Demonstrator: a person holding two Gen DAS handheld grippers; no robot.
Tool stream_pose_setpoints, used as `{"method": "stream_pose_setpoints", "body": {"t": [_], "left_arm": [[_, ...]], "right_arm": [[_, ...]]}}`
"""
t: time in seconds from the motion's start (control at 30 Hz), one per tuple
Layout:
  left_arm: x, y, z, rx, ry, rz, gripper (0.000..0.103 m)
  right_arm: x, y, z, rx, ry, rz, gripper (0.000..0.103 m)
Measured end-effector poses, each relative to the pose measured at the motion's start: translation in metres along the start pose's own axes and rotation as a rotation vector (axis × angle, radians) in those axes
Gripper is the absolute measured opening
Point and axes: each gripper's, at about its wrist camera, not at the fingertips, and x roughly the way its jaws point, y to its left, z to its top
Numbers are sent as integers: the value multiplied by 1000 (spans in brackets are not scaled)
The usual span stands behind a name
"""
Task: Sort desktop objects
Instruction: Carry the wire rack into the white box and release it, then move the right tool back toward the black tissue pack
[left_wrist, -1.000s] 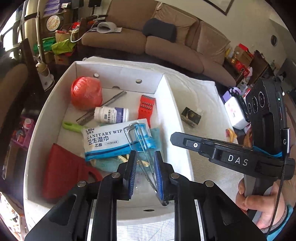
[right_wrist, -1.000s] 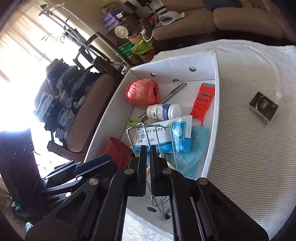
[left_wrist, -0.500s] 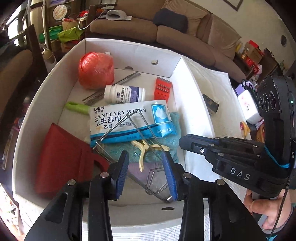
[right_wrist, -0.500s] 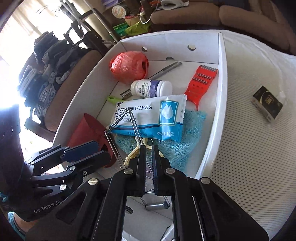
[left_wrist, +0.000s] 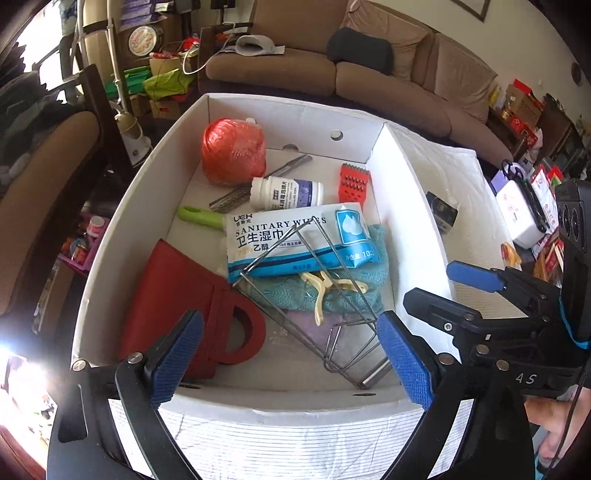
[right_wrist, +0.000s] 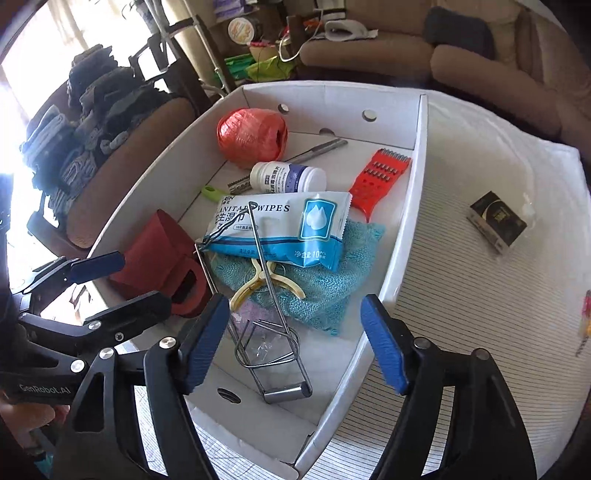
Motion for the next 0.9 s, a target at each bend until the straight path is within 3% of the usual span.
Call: {"method": "stream_pose_setpoints", "body": {"t": [0.03,0.23,0.53,0.9], "left_arm": [[-3,0,-1,2,-3,-2,102],[-15,-12,-6,26,-10,2,103],[-26,-58,-13,65,-36,-16,103],[-20,-160,-14,126,-71,-138,103]], "right_arm": [[-4,-1,-1,4,-10,-4,86],[-30,-7,-7,11,-54,-39,99],[-61,-40,-27,46,-78,-78,100],[-92,-126,-67,79,-99,-158,100]]}}
